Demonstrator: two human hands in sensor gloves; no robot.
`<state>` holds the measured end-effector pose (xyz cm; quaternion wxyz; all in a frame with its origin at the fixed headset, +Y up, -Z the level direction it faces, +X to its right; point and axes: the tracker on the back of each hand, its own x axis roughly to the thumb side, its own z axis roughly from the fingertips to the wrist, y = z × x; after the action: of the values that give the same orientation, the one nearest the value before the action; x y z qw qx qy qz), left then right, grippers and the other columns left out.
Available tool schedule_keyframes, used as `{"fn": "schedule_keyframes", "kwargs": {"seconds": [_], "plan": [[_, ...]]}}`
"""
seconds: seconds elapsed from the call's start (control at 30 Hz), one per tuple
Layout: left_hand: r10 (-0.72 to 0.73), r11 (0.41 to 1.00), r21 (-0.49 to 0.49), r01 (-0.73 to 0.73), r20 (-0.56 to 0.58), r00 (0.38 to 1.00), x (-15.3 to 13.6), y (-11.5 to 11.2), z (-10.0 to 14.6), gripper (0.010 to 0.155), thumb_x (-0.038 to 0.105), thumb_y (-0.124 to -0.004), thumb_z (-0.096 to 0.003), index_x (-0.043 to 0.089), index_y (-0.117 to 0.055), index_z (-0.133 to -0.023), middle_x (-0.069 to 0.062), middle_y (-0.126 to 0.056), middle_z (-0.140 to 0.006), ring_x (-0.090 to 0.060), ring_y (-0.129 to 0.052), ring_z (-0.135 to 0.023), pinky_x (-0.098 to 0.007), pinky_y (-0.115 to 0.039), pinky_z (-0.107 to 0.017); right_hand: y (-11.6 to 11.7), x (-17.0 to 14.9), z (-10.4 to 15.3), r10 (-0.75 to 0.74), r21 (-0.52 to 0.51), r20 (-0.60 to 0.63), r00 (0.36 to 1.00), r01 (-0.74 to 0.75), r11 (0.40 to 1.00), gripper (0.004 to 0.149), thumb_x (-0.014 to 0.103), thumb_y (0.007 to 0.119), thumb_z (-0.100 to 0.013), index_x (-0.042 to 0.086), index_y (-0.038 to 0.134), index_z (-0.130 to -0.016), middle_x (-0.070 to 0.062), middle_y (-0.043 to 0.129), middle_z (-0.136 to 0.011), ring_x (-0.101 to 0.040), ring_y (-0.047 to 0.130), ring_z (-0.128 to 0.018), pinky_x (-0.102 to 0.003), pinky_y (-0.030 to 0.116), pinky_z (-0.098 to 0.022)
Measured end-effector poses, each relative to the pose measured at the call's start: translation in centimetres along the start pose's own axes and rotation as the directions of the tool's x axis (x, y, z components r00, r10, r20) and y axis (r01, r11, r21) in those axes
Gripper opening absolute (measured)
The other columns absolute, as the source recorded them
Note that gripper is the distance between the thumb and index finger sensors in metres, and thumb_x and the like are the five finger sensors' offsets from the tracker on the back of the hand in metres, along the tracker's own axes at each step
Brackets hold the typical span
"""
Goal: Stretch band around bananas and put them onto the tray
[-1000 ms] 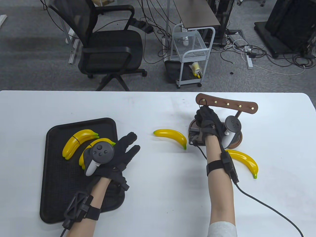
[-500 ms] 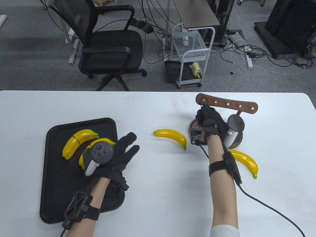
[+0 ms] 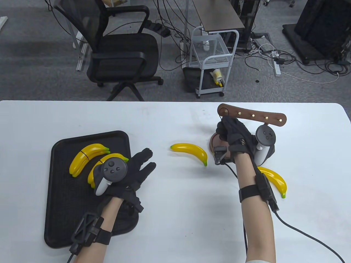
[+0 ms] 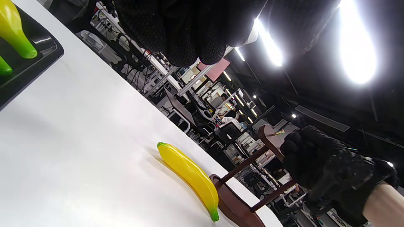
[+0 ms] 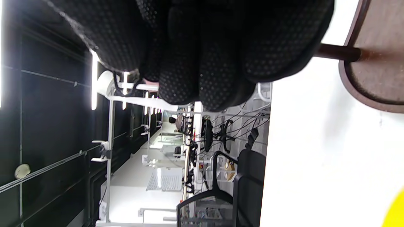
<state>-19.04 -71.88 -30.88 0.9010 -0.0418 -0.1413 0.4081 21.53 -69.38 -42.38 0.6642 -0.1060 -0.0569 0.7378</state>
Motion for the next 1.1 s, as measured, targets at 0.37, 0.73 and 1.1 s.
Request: {"fn": "schedule_keyframes", "kwargs": {"seconds": [0.37, 0.73, 1.1], "plan": [[-0.002, 1.0, -0.008, 0.002, 0.004, 1.0, 0.0, -0.2, 0.0, 0.061, 0.053, -0.067, -0.062, 0.027, -0.049, -0.114, -0.001, -0.06, -0.121, -0.032, -0.069, -0.11, -0.049, -0.057, -0.083, 1.6, 0.7, 4.4, -0.002, 0.194, 0.121, 0.993, -0.022, 0.981, 0.036, 0.037, 0.078, -0.057, 0.012, 0.084, -0.083, -0.008, 0.097, -0.072, -0.03, 0.1, -0.058, -0.048, 0.083, -0.042], [-0.004, 1.0, -0.013, 0.004, 0.01, 1.0, 0.1, -0.3, -0.1, 0.061, 0.054, -0.068, -0.0615, 0.028, -0.05, -0.114, 0.0, -0.062, -0.12, -0.031, -0.069, -0.11, -0.048, -0.057, -0.083, 3.4, -0.8, 7.7, 0.041, 0.334, 0.218, 0.975, -0.114, 0.936, 0.036, 0.036, 0.078, -0.057, 0.012, 0.086, -0.082, -0.008, 0.098, -0.071, -0.031, 0.1, -0.057, -0.048, 0.083, -0.041], [0.005, 1.0, -0.023, -0.005, 0.022, 1.0, 0.1, -0.5, -0.1, 0.061, 0.054, -0.068, -0.0611, 0.028, -0.05, -0.113, 0.001, -0.063, -0.12, -0.03, -0.07, -0.11, -0.047, -0.058, -0.083, 5.5, -1.5, 9.2, 0.065, 0.469, 0.268, 0.961, -0.189, 0.863, 0.035, 0.034, 0.078, -0.056, 0.011, 0.086, -0.082, -0.01, 0.098, -0.071, -0.031, 0.101, -0.056, -0.049, 0.084, -0.04]]}}
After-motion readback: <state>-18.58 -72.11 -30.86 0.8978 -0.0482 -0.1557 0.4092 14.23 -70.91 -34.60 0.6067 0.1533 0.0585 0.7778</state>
